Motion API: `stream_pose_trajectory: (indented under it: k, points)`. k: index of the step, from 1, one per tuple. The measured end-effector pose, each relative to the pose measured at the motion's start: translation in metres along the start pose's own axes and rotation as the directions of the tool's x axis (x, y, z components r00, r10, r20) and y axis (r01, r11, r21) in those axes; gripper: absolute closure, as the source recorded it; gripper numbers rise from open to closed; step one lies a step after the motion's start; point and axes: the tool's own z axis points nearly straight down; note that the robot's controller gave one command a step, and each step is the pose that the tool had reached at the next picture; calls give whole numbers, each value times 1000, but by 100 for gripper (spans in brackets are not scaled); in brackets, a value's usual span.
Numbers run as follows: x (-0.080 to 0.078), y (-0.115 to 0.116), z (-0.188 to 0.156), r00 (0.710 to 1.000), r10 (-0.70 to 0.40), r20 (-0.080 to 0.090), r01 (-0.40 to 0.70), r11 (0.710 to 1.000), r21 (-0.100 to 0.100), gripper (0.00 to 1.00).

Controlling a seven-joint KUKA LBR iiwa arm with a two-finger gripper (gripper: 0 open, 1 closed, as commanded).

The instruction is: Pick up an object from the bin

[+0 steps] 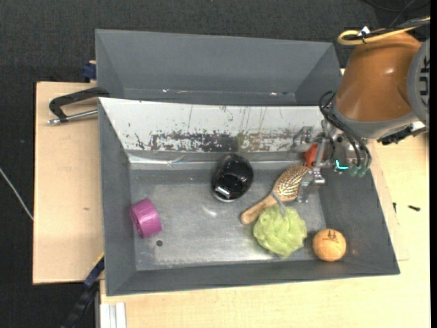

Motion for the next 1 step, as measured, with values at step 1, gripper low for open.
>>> stream_pose_trajectory:
  k: [1]
  points:
    - [-2,0,-5,1000,-1,9,1,1000,1,0]
